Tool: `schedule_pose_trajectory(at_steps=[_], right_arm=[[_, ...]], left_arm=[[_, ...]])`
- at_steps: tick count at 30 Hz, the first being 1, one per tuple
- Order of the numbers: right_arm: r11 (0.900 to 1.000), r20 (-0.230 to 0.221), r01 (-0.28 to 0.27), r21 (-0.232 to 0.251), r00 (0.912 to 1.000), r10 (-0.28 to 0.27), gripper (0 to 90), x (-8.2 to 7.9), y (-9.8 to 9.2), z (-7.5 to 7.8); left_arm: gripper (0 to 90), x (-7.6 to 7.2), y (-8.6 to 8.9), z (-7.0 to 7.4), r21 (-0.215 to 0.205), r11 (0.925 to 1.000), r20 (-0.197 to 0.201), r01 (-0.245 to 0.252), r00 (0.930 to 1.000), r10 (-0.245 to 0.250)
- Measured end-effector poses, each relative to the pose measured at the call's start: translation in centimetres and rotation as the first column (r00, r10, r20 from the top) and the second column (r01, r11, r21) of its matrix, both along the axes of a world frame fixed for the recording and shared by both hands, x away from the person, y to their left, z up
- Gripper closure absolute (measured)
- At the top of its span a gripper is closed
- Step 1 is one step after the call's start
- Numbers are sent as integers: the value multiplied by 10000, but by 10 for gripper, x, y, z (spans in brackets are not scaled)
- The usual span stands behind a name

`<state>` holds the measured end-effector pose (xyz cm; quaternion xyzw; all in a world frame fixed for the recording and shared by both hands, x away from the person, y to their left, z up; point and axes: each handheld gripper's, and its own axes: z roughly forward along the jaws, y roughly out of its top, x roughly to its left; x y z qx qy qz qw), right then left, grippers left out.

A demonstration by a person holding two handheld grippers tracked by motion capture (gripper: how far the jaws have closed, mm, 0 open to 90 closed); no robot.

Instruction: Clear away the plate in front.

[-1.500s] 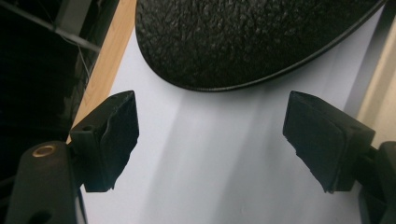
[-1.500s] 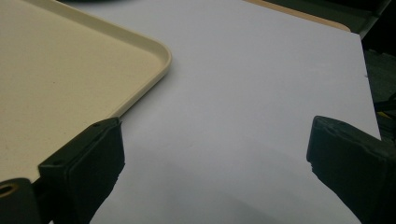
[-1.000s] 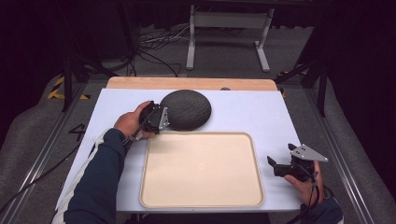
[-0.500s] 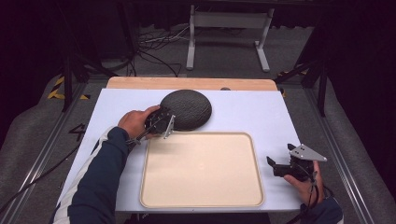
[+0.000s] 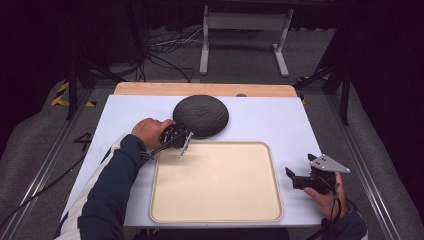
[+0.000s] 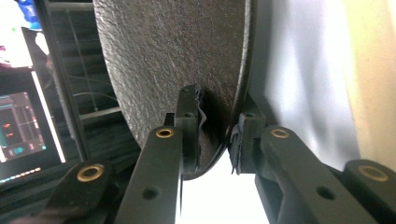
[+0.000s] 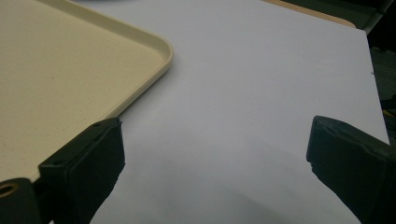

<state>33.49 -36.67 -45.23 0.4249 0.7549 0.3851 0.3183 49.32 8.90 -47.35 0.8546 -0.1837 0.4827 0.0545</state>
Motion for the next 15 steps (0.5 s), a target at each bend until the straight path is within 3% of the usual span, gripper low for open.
schedule_pose_trajectory(at_steps=[1, 2, 3, 4, 5, 10, 15], right_arm=[[10000, 3, 0, -9, 10000, 0, 45, 0, 0, 0], [10000, -1, -7, -8, 10000, 7, 45, 0, 0, 0], [10000, -4, -3, -2, 10000, 3, 45, 0, 0, 0], [10000, -5, -1, -1, 10000, 1, 45, 0, 0, 0], [10000, 4, 8, -9, 10000, -8, 45, 0, 0, 0], [10000, -1, 4, 9, 10000, -4, 45, 0, 0, 0], [10000, 3, -11, 8, 10000, 11, 45, -1, 0, 0]], left_arm=[[828, -2, -1, 3, -189, 9998, 455, 26, 9990, -17], [853, -3, -2, 7, -446, 9990, 586, 79, 9983, -52], [863, -3, -3, 9, -567, 9984, 418, -6, 9991, 30], [863, -3, -3, 9, -567, 9984, 418, -6, 9991, 30], [864, -5, -7, 6, -222, 9997, 663, -63, 9978, 78], [864, -7, -11, 5, -212, 9997, 787, -154, 9968, 171], [865, -10, -15, 4, -24, 9990, 1205, -448, 9917, 447]])
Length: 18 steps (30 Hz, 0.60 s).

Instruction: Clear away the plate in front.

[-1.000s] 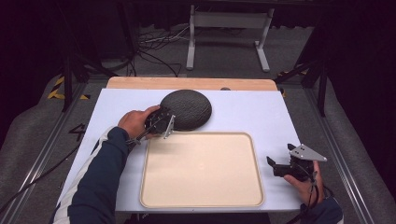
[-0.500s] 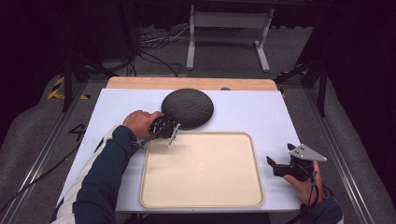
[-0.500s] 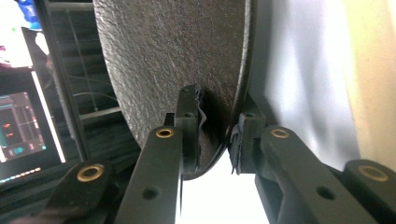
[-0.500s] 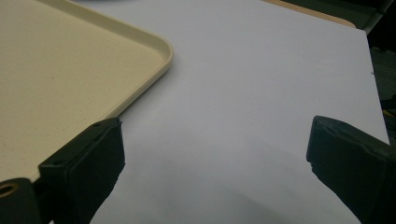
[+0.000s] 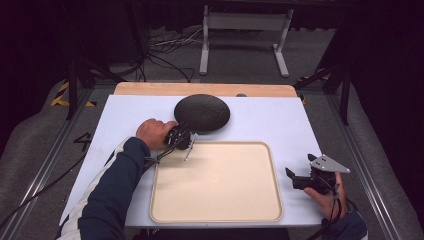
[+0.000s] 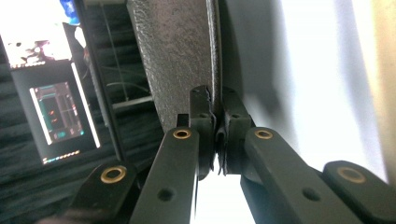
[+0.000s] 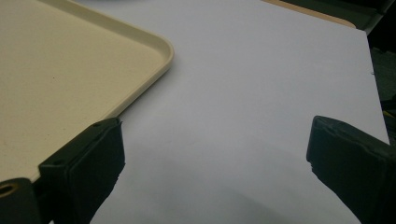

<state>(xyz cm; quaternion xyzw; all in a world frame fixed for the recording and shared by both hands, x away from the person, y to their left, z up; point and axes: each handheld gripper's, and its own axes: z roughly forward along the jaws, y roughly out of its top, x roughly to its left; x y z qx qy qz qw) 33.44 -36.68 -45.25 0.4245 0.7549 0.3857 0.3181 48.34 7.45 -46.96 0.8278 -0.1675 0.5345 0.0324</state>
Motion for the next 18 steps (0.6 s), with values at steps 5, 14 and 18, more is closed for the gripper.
schedule_pose_trajectory(at_steps=[5, 14, 18], right_arm=[[10000, -4, 41, -4, 10000, -41, 45, 0, 0, 0], [9999, 67, 114, -42, 9999, -114, 45, 0, -1, 1], [9998, 94, 171, -104, 9998, -170, 45, -1, 0, 2]], left_arm=[[865, -4, 1, 12, -423, 9987, 224, -271, 9994, 280], [866, -31, 5, 44, -1091, 9938, 515, -201, 9983, 259], [866, -47, 8, 55, -1301, 9914, 678, -114, 9975, 204]])
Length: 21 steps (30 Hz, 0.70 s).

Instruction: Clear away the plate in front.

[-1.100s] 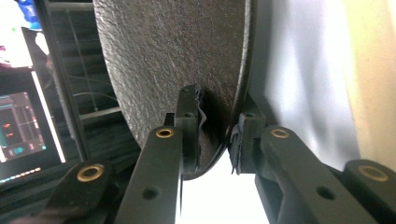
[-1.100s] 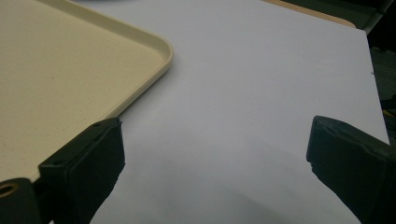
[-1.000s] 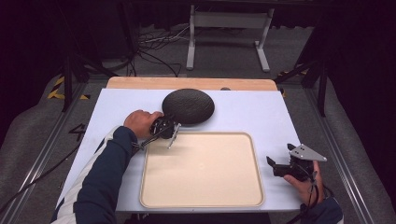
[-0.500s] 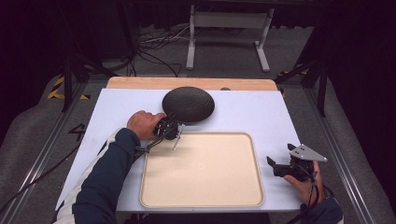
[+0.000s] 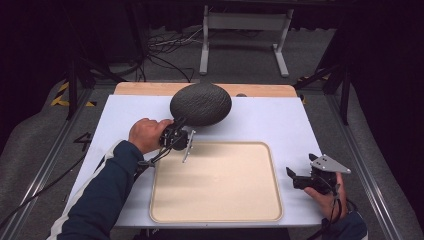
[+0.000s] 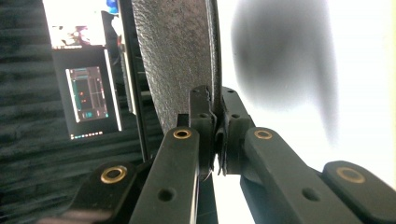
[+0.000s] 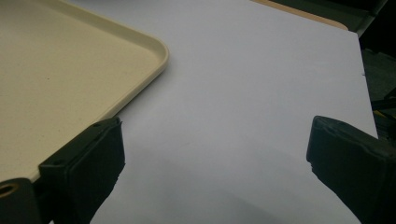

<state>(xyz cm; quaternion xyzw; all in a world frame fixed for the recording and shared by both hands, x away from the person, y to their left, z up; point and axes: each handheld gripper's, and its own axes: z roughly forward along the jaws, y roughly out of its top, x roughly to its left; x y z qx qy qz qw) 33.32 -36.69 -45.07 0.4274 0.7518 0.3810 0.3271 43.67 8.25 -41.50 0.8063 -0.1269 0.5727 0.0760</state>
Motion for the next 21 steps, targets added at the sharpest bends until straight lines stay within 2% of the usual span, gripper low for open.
schedule_pose_trajectory(at_steps=[2, 4, 9, 12, 13, 15, 17, 18, 19, 21], right_arm=[[10000, 29, 69, -28, 10000, -69, 45, 0, -1, 1], [9999, 18, 145, -72, 9999, -145, 45, 1, -1, 1], [9998, 64, 186, -97, 9998, -186, 45, 0, 0, 2], [9996, 117, 250, -133, 9996, -248, 45, -1, 0, 4], [9996, 122, 265, -133, 9996, -263, 45, -1, 0, 4], [9994, 103, 326, -133, 9994, -325, 45, -1, -1, 5], [9992, 107, 353, -173, 9993, -351, 46, -2, 0, 5], [9992, 107, 353, -173, 9993, -351, 46, -2, 0, 5], [9992, 129, 350, -174, 9993, -348, 45, -2, 0, 6], [9992, 130, 343, -189, 9993, -341, 45, -2, 0, 6]], left_arm=[[866, -11, 3, 7, -201, 9997, 53, 99, 9999, -98], [865, -24, 6, 15, -203, 9997, 235, 148, 9996, -143], [865, -38, 11, 23, -442, 9987, 374, 253, 9990, -237], [866, -55, 15, 30, -468, 9975, 478, 529, 9976, -507], [866, -55, 15, 30, -468, 9975, 478, 529, 9976, -507], [865, -64, 17, 33, -598, 9961, 342, 652, 9974, -633], [865, -77, 18, 36, -631, 9929, 354, 1008, 9945, -987], [865, -77, 18, 36, -631, 9929, 354, 1008, 9945, -987], [865, -86, 18, 38, -494, 9921, 347, 1154, 9929, -1138], [866, -89, 18, 38, -543, 9907, 343, 1251, 9918, -1234]])
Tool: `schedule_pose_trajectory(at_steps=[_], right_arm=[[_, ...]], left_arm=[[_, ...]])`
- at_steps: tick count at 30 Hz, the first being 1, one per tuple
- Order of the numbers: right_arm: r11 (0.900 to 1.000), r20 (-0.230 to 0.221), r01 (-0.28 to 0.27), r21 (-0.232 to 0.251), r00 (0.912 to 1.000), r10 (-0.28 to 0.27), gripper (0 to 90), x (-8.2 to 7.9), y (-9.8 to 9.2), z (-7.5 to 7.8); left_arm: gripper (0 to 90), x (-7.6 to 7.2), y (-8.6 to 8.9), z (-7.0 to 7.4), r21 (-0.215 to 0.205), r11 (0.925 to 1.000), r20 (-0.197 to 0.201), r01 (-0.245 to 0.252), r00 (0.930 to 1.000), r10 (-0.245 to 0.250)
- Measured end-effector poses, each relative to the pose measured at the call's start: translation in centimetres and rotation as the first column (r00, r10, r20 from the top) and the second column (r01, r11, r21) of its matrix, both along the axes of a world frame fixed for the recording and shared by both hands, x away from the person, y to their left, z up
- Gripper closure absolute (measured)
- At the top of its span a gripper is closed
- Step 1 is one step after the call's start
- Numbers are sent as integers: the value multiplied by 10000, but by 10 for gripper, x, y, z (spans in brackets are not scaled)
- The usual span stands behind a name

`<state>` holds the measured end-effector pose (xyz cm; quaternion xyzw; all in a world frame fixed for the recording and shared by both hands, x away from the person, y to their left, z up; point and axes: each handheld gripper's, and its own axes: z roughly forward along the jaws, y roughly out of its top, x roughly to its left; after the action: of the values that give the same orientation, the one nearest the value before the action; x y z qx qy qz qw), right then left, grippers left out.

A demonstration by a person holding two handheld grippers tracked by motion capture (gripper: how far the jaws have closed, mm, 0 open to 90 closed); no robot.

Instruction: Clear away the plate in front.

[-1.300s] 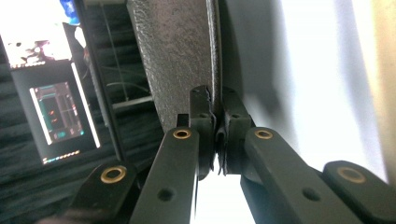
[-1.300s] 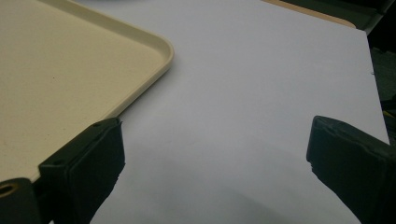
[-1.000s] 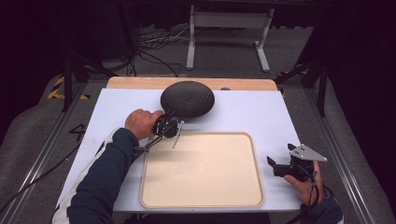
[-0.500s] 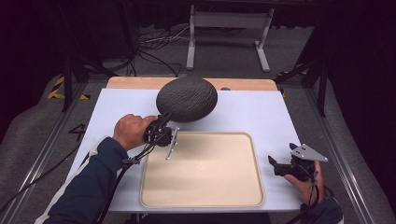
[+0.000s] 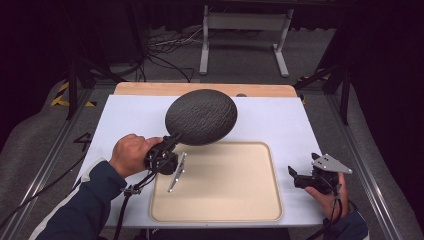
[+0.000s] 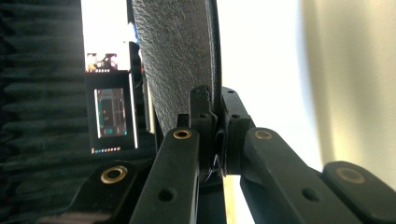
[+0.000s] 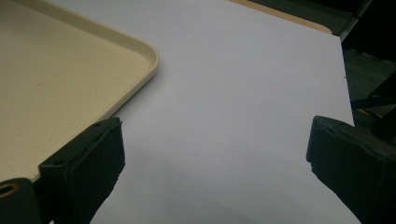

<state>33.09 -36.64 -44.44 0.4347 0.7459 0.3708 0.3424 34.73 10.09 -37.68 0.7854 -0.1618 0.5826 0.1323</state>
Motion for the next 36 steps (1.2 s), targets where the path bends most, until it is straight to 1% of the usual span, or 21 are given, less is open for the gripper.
schedule_pose_trajectory(at_steps=[2, 4, 5, 6, 9, 10, 13, 16, 17, 19, 22, 25, 26, 27, 28, 29, 31, 33, 34, 35, 36], right_arm=[[10000, -7, 11, -5, 10000, -11, 46, 0, 0, 0], [9999, -43, -14, -102, 10000, 14, 45, 0, 2, 0], [9999, -45, -28, -155, 10000, 27, 45, 0, 3, 0], [9998, -31, -22, -213, 10000, 22, 45, -1, 3, 0], [9999, 7, 36, -144, 10000, -35, 45, -1, 2, 1], [9999, -1, 37, -125, 10000, -37, 45, 0, 2, 1], [9999, -15, 3, -152, 10000, -4, 45, 0, 3, 0], [9999, -65, -33, -145, 10000, 32, 45, 0, 4, 0], [9998, -63, -70, -168, 10000, 69, 45, 0, 4, -1], [9999, -87, -48, -163, 10000, 47, 45, 0, 4, -1], [9999, -89, 4, -146, 10000, -5, 45, 1, 3, -1], [9998, -101, -17, -174, 9999, 16, 45, 0, 4, -1], [9998, -106, -21, -178, 9999, 19, 45, 1, 4, -1], [9998, -101, -11, -173, 9999, 9, 45, 1, 4, -1], [9999, -89, -30, -165, 10000, 28, 45, 0, 4, -1], [9999, -74, -36, -159, 10000, 35, 45, 0, 4, -1], [9999, -68, -24, -157, 10000, 23, 45, 0, 4, -1], [9999, -85, -4, -160, 10000, 3, 45, 0, 3, -1], [9999, -87, -14, -151, 10000, 13, 45, 1, 3, -2], [9999, -102, -29, -148, 9999, 28, 45, 1, 3, -2], [9998, -94, -35, -177, 10000, 33, 45, 1, 4, -2]], left_arm=[[866, -6, 0, 1, -8, 10000, -140, 83, 9999, -83], [866, -14, 0, -5, 228, 9997, 27, 121, 9999, -122], [866, -14, 0, -5, 228, 9997, 27, 121, 9999, -122], [866, -18, 0, -8, 71, 9998, -152, 210, 9997, -209], [865, -26, -1, -14, 143, 9991, -179, 401, 9990, -399], [866, -31, -1, -17, 125, 9979, -134, 636, 9979, -634], [866, -36, -2, -20, 234, 9967, -154, 778, 9969, -775], [865, -43, -6, -31, 94, 9956, -488, 931, 9945, -925], [865, -45, -7, -35, 195, 9955, -373, 928, 9951, -920], [866, -49, -8, -41, 214, 9947, -494, 1010, 9938, -998], [866, -53, -10, -47, 179, 9926, -683, 1199, 9906, -1184], [866, -56, -12, -51, 516, 9886, -578, 1418, 9886, -1388], [866, -58, -12, -54, 364, 9918, -825, 1229, 9894, -1195], [865, -58, -13, -55, 410, 9895, -795, 1386, 9876, -1351], [865, -59, -12, -57, 500, 9909, -875, 1254, 9888, -1207], [865, -60, -13, -58, 511, 9894, -829, 1362, 9878, -1317], [865, -62, -12, -61, 402, 9888, -1026, 1437, 9850, -1390], [866, -64, -12, -64, 503, 9902, -1081, 1306, 9863, -1246], [865, -65, -13, -66, 529, 9879, -1070, 1459, 9844, -1397], [865, -66, -13, -67, 598, 9894, -1146, 1323, 9855, -1249], [866, -67, -14, -69, 603, 9868, -1122, 1502, 9834, -1428]])
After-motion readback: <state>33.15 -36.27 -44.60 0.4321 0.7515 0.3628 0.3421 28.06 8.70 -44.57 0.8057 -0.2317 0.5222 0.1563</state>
